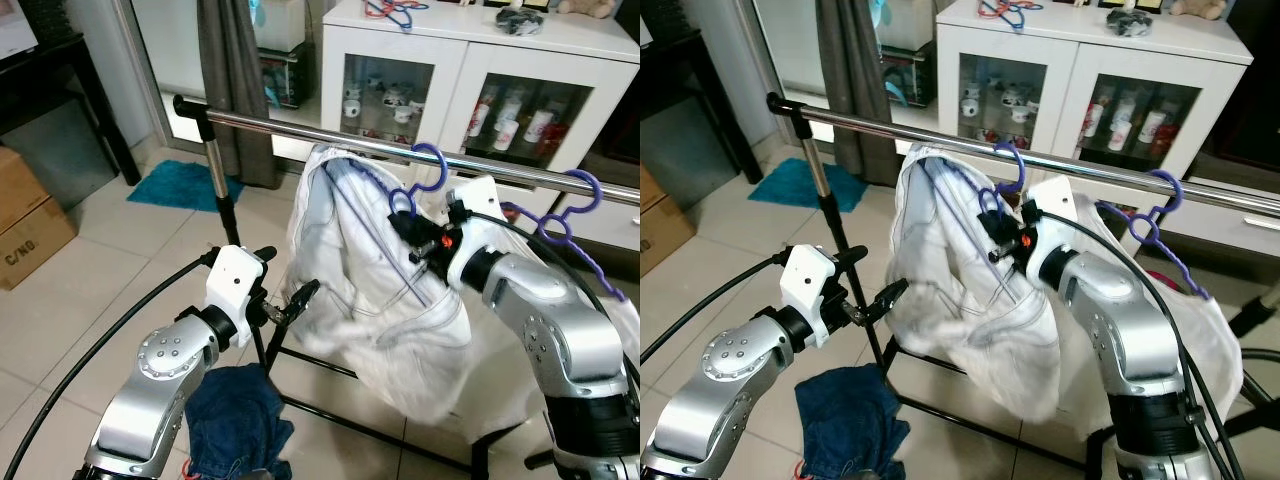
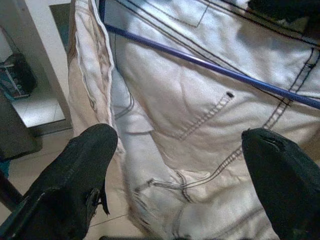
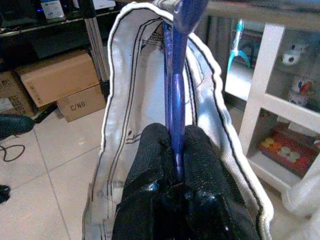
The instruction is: Hang hanger
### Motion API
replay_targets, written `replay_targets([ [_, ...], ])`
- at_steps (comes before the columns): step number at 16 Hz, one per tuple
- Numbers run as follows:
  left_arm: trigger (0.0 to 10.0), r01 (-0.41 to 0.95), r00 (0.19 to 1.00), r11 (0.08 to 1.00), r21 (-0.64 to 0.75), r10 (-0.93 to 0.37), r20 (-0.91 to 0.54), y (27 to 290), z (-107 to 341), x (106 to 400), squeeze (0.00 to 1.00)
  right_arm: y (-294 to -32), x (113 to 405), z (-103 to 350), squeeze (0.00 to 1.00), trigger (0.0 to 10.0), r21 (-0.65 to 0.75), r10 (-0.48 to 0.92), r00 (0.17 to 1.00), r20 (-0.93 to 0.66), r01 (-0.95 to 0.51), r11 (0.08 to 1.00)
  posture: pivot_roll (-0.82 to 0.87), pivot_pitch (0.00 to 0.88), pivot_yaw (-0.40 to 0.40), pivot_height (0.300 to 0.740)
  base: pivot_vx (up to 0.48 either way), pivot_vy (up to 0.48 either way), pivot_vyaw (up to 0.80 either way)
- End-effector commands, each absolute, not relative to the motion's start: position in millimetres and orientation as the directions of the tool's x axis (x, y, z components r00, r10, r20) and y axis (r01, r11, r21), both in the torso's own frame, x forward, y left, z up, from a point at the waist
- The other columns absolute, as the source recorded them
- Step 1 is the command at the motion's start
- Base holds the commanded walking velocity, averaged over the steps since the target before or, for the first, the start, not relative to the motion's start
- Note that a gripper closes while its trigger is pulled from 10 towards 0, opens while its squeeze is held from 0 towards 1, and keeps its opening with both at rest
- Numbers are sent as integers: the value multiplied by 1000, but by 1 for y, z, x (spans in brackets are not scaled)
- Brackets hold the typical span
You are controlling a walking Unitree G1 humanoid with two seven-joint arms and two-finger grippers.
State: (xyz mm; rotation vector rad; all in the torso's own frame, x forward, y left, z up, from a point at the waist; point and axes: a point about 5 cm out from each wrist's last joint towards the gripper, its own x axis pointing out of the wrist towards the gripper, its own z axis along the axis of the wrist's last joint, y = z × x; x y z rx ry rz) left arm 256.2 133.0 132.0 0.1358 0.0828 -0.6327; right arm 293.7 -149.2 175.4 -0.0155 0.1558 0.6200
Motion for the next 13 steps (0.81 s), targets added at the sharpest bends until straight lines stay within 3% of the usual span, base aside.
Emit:
replay_targets([
  [1, 10000, 571, 821, 815, 105, -560, -116, 133, 135, 256, 118, -148, 285, 190, 0, 0, 15, 589, 805, -75, -590, 807, 37, 0, 18, 740, 0, 0, 0],
  [4, 10000, 540, 840, 836, 92, -530, -114, 134, 138, 257, 63, -146, 267, 169, 0, 0, 64, 525, 838, -148, -522, 851, 44, 0, 10, 740, 0, 0, 0],
  [6, 10000, 529, 847, 844, 86, -519, -114, 136, 141, 258, 59, -153, 263, 156, 0, 0, 96, 407, 893, -191, -396, 913, 44, 0, 10, 740, 0, 0, 0],
  [10, 10000, 524, 850, 848, 82, -514, -116, 137, 145, 258, 63, -147, 254, 151, 0, 0, 143, 368, 907, -203, -344, 928, 50, 0, 3, 740, 0, 0, 0],
  [13, 10000, 530, 846, 844, 78, -520, -116, 137, 146, 261, 63, -142, 251, 149, 0, 0, 130, 355, 910, -215, -333, 934, 34, 0, 16, 740, -279, 0, 0],
])
